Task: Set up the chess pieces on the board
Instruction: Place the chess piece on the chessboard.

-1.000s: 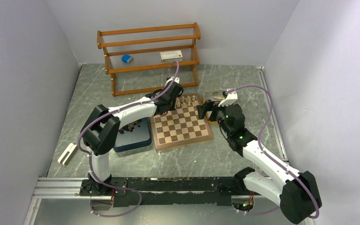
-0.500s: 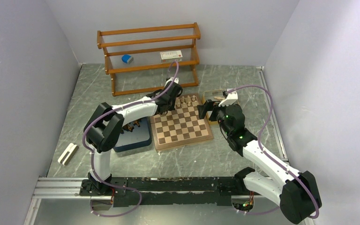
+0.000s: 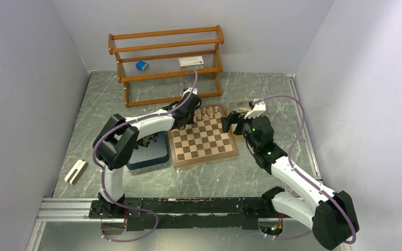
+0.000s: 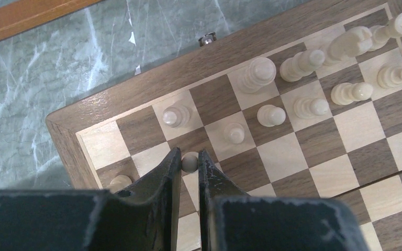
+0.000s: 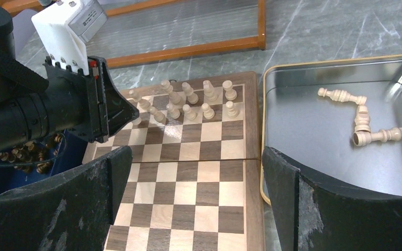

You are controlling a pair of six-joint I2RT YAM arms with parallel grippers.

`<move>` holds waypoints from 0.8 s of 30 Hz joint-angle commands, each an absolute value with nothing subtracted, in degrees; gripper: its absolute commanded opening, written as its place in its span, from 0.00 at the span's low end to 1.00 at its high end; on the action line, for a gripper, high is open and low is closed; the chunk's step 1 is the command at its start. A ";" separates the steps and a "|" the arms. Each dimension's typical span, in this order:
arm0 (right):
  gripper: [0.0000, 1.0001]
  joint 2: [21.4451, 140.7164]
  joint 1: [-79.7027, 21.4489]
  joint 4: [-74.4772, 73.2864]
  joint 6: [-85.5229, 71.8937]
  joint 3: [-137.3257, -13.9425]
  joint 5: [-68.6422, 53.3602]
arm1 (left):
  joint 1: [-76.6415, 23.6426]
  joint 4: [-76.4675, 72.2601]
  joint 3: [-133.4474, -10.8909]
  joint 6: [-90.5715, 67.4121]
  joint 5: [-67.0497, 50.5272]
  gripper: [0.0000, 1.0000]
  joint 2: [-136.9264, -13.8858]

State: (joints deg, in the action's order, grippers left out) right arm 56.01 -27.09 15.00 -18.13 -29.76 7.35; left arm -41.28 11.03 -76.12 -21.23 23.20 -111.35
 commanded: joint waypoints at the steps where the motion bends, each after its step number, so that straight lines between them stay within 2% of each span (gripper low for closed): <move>1: 1.00 55.59 -26.63 15.23 -17.66 -29.00 8.53 | -40.52 8.05 -75.46 -21.53 22.85 0.16 -111.53; 24: 1.00 55.37 -26.46 15.21 -17.09 -29.00 8.95 | -40.25 5.19 -73.92 -21.49 21.71 0.20 -112.63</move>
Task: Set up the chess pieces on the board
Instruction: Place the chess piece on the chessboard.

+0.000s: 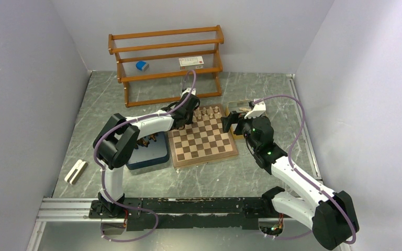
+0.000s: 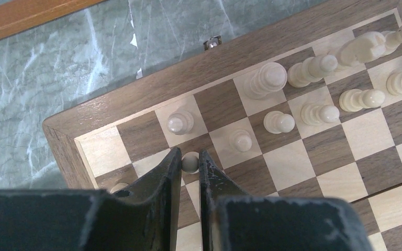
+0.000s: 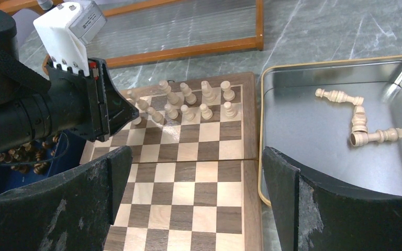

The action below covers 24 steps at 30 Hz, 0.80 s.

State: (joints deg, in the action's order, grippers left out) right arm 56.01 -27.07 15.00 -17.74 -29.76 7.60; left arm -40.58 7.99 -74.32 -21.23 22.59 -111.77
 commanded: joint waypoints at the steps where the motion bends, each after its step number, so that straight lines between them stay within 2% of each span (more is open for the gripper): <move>1: 1.00 55.39 -26.46 15.22 -17.11 -29.00 8.92 | -40.25 5.23 -73.92 -21.53 21.83 0.21 -112.60; 7: 1.00 55.45 -26.44 15.57 -17.15 -28.74 8.80 | -40.25 5.36 -73.81 -21.49 21.74 0.31 -112.74; 24: 1.00 57.55 -26.31 15.18 -18.70 -29.41 8.16 | -40.23 9.87 -76.32 -22.09 19.65 0.34 -108.04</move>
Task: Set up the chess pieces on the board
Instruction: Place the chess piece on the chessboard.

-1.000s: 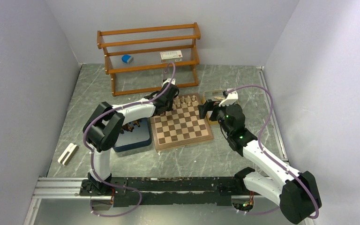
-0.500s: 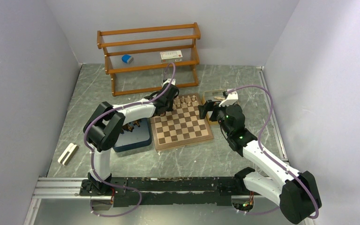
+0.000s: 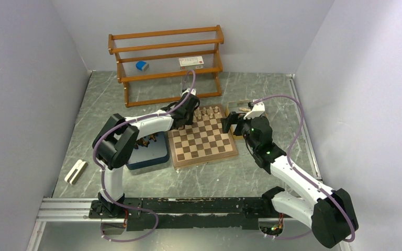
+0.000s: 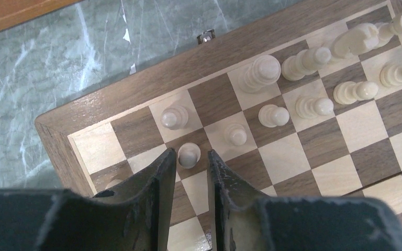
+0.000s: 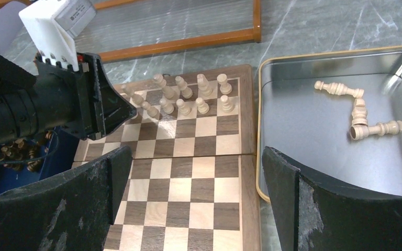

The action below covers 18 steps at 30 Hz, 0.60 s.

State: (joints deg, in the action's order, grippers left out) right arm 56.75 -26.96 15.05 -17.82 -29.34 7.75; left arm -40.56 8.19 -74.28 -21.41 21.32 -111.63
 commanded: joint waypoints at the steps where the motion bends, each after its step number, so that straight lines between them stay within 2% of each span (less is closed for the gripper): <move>1: 1.00 57.91 -26.35 14.86 -19.04 -29.58 8.44 | -40.25 10.19 -76.37 -22.33 19.22 0.34 -107.47; 9: 1.00 61.09 -26.20 9.40 -20.97 -34.32 13.23 | -40.08 11.96 -76.30 -22.57 14.64 0.40 -100.66; 18: 1.00 68.27 -25.39 6.63 -17.25 -40.01 17.05 | -39.60 19.54 -75.98 -22.10 8.98 0.62 -86.60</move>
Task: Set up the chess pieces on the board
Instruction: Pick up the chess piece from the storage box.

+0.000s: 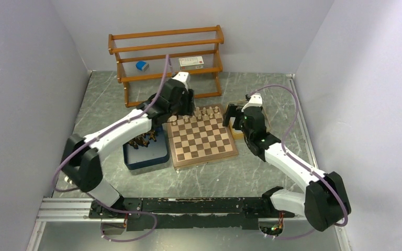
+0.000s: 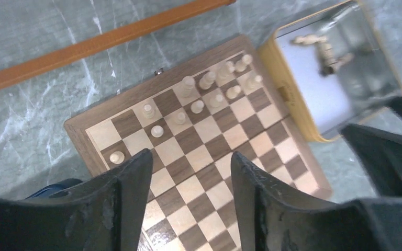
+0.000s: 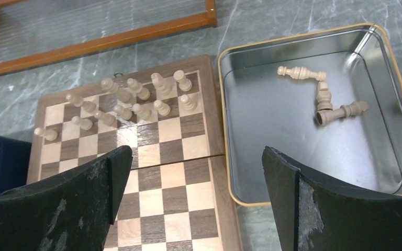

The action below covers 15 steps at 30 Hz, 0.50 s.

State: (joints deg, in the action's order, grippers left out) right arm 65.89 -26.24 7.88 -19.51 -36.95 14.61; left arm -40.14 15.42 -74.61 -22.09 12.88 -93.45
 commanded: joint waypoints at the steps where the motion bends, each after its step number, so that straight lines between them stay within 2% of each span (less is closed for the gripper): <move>1: 0.99 70.06 -25.00 6.71 -16.30 -40.72 16.68 | -39.62 20.65 -75.70 -21.65 8.07 0.65 -84.88; 2: 0.98 71.82 -24.56 6.30 -15.25 -41.85 16.66 | -39.64 21.74 -75.30 -20.93 6.89 0.68 -83.30; 5: 0.95 77.37 -23.68 4.26 -12.79 -45.66 20.43 | -39.64 24.19 -72.68 -16.87 1.31 0.93 -78.97; 6: 0.94 78.95 -23.12 4.27 -12.02 -46.30 20.93 | -39.64 24.94 -71.44 -15.95 -0.03 0.97 -77.53; 9: 0.86 82.84 -20.98 4.74 -8.90 -48.17 21.72 | -39.64 26.14 -66.89 -14.53 -3.11 0.98 -73.26; 12: 0.67 85.88 -18.02 3.85 -7.58 -50.14 21.62 | -39.64 27.15 -63.10 -13.65 -3.75 0.98 -69.48; 15: 0.54 88.31 -15.04 3.63 -6.86 -51.34 20.20 | -39.55 27.63 -60.44 -12.30 -3.29 0.99 -67.48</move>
State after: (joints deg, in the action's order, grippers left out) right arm 86.21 -18.48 4.34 -9.72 -48.80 19.44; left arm -39.90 24.75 -63.31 -15.31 -0.47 -69.97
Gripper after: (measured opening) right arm 0.604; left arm 0.976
